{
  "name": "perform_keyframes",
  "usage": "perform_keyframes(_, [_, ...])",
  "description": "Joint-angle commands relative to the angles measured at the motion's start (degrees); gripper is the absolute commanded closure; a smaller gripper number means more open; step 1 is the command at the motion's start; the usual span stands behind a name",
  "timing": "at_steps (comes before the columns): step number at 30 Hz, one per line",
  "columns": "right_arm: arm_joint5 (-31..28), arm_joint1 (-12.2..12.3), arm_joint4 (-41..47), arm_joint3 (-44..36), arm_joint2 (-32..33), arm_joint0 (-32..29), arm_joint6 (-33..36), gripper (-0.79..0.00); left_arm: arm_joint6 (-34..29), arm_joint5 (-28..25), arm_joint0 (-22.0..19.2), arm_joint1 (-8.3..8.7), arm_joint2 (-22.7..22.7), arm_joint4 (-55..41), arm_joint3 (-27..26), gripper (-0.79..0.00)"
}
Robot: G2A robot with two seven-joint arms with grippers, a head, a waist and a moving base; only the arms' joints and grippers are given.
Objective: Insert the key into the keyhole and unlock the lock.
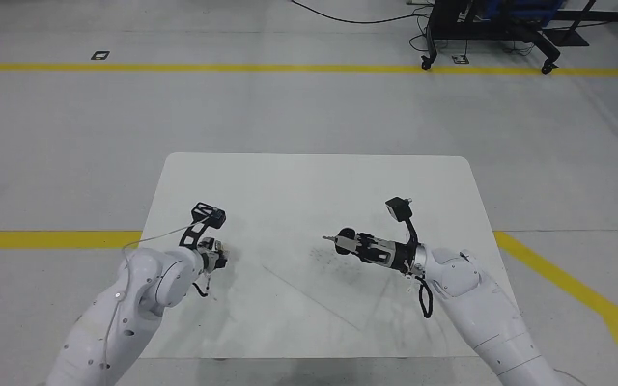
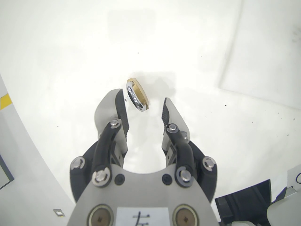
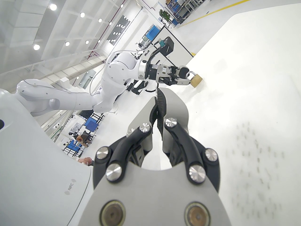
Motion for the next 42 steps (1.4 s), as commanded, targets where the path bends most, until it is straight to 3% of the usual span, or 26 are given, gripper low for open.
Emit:
perform_keyframes(1, [0.0,0.0,0.0,0.0,0.0,0.0,0.0,0.0,0.06,0.36,-0.28,-0.16,0.12,-0.09,0.43,-0.16])
perform_keyframes(4, [0.0,0.0,0.0,0.0,0.0,0.0,0.0,0.0,0.22,0.92,-0.44,-0.34,0.06,-0.06,0.78,-0.003])
perform_keyframes(18, [0.0,0.0,0.0,0.0,0.0,0.0,0.0,0.0,-0.3,0.87,0.09,-0.78,-1.0,0.02,0.31,0.0])
perform_keyframes(19, [0.0,0.0,0.0,0.0,0.0,0.0,0.0,0.0,-0.34,0.85,0.15,-0.81,-1.06,0.02,0.26,-0.022])
perform_keyframes(21, [0.0,0.0,0.0,0.0,0.0,0.0,0.0,0.0,-0.45,0.85,0.25,-0.88,-1.13,-0.04,0.19,-0.197])
perform_keyframes(23, [0.0,0.0,0.0,0.0,0.0,0.0,0.0,0.0,-0.44,0.82,0.36,-0.97,-1.11,-0.04,0.13,-0.249])
perform_keyframes(29, [0.0,0.0,0.0,0.0,0.0,0.0,0.0,0.0,-0.39,0.83,0.55,-1.2,-1.21,0.04,0.0,-0.24])
perform_keyframes(35, [0.0,0.0,0.0,0.0,0.0,0.0,0.0,0.0,-0.34,0.75,0.12,-1.52,-0.73,0.92,-0.07,-0.132])
perform_keyframes(39, [0.0,0.0,0.0,0.0,0.0,0.0,0.0,0.0,-0.27,0.73,-0.23,-1.76,-0.25,1.66,0.12,-0.102])
perform_keyframes(42, [0.0,0.0,0.0,0.0,0.0,0.0,0.0,0.0,-0.49,1.2,-0.54,-1.95,0.16,2.57,0.76,-0.018])
